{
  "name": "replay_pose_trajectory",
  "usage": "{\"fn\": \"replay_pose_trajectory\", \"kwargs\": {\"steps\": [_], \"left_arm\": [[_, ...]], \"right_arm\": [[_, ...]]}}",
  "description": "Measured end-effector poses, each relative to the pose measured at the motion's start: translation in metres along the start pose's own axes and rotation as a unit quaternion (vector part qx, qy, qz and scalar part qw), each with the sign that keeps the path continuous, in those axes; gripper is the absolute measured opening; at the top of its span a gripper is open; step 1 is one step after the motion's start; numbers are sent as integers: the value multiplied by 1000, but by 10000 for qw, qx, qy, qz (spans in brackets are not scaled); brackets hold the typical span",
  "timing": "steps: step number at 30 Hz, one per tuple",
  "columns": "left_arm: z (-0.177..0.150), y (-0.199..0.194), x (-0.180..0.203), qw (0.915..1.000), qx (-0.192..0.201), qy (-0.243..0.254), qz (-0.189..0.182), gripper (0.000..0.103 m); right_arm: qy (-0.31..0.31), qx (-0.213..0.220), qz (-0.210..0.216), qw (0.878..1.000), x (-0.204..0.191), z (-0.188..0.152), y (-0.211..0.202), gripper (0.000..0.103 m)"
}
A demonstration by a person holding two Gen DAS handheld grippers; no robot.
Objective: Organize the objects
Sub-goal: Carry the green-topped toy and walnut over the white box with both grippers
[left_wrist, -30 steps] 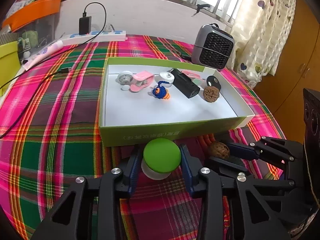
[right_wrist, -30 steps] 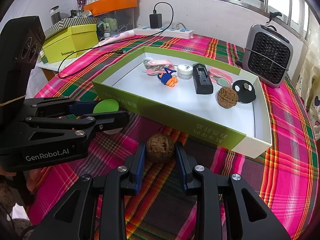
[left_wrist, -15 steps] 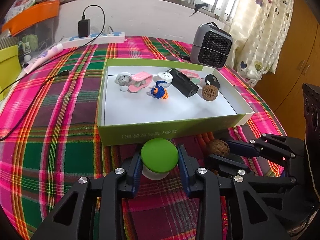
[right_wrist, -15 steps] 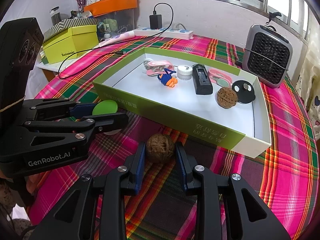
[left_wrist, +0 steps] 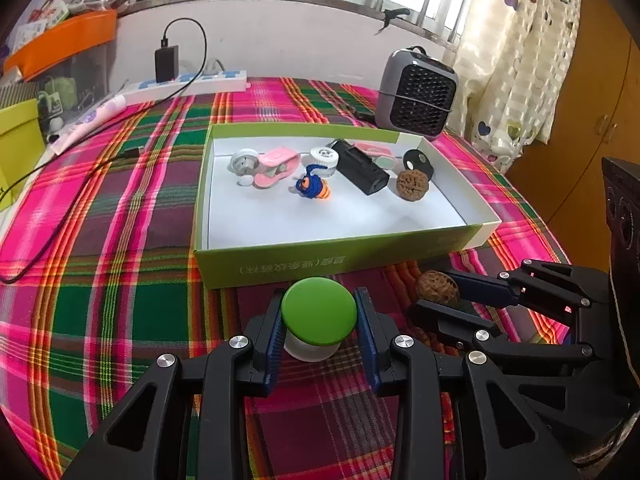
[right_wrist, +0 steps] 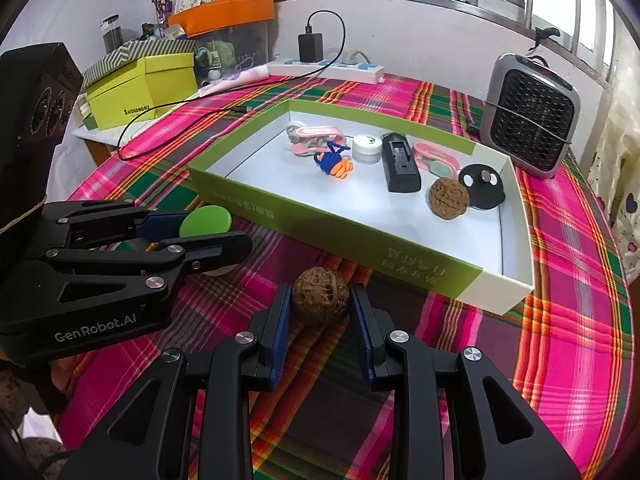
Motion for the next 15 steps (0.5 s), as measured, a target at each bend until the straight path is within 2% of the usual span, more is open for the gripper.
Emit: {"fn": "replay_pose_trajectory", "kwargs": {"steps": [15], "left_arm": [[5,-18,3,9997,211,84,65,31]], "right_arm": [[-23,165,-7,9999,1,4,-16,30]]}}
Point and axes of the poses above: each gripper's, at about its wrist camera, not at the fingertips, and y roughly the way its jaws point, x to its right, z to its top, the point moved 4 cm from there along y, roughly the way its jaws point, and after that the axes turned 13 degrees about z, right-handed, at the moved point
